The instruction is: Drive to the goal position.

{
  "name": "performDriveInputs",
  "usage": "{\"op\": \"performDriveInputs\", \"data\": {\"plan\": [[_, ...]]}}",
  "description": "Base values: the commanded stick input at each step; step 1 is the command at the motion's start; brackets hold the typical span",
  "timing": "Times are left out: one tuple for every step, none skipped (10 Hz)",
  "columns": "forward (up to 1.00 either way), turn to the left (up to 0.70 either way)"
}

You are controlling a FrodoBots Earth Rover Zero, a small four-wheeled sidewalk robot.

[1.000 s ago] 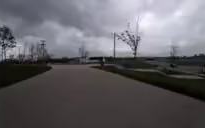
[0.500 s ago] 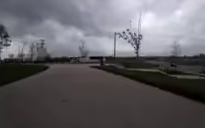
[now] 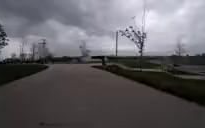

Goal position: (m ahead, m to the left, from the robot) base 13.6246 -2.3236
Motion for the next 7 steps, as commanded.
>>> {"op": "performDriveInputs", "data": {"plan": [[1.00, 0.27], [1.00, 0.27], [1.00, 0.27], [1.00, 0.27], [1.00, 0.27], [1.00, 0.27], [1.00, 0.08]]}}
